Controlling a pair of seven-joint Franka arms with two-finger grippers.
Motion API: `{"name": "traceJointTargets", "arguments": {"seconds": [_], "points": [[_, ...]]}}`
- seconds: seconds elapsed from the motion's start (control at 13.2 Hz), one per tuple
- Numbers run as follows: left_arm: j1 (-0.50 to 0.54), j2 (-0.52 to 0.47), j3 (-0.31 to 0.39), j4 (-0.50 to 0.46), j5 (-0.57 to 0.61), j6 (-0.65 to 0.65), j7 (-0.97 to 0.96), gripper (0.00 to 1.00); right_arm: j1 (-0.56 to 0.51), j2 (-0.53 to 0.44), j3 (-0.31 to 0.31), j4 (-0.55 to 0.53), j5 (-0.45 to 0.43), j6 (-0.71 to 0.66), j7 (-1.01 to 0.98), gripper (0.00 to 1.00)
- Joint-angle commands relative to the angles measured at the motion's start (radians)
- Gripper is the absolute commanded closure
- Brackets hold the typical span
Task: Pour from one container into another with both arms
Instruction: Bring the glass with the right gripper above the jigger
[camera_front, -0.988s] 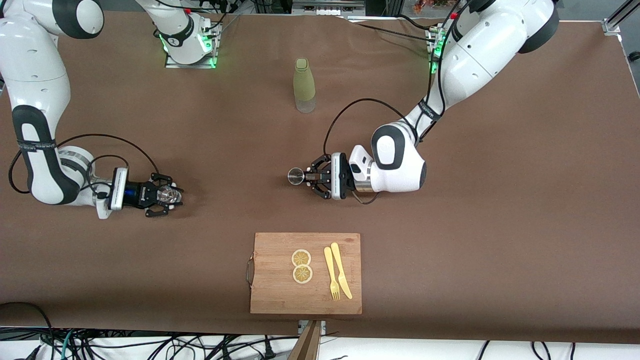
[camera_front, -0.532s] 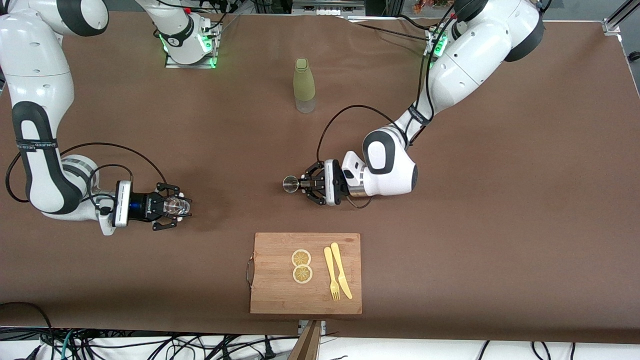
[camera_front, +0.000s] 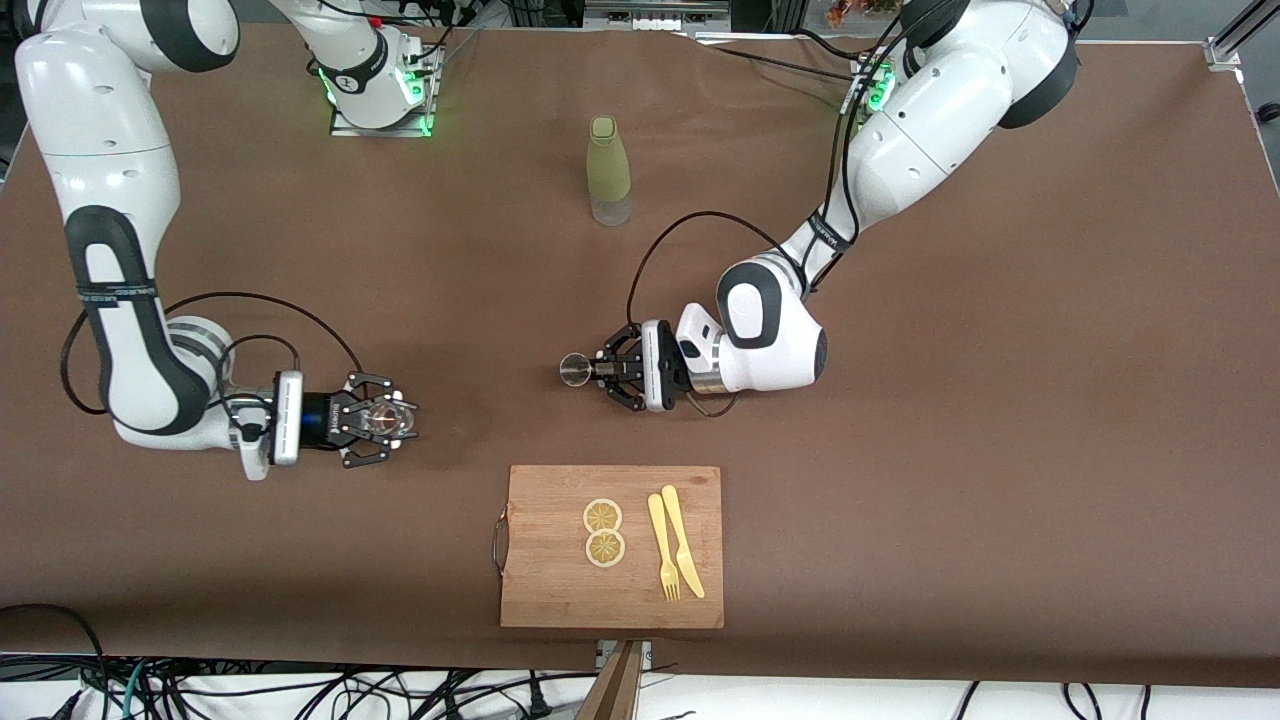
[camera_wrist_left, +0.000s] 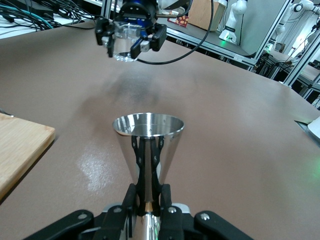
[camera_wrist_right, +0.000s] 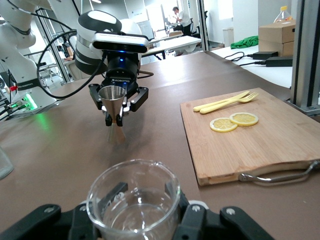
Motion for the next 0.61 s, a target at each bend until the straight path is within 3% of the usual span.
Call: {"name": "traceJointTargets", "arguments": {"seconds": [0.0, 0.53], "points": [[-0.038, 0.034, 0.014, 0.066, -0.048, 0.012, 0.023, 1.00, 0.024, -0.004, 0.034, 0.005, -0.047, 0.059, 0.067, 0.58], [-0.043, 0.041, 0.014, 0.072, -0.061, 0.012, 0.019, 1.00, 0.061, -0.006, 0.129, 0.009, -0.147, 0.167, 0.195, 0.58]]}}
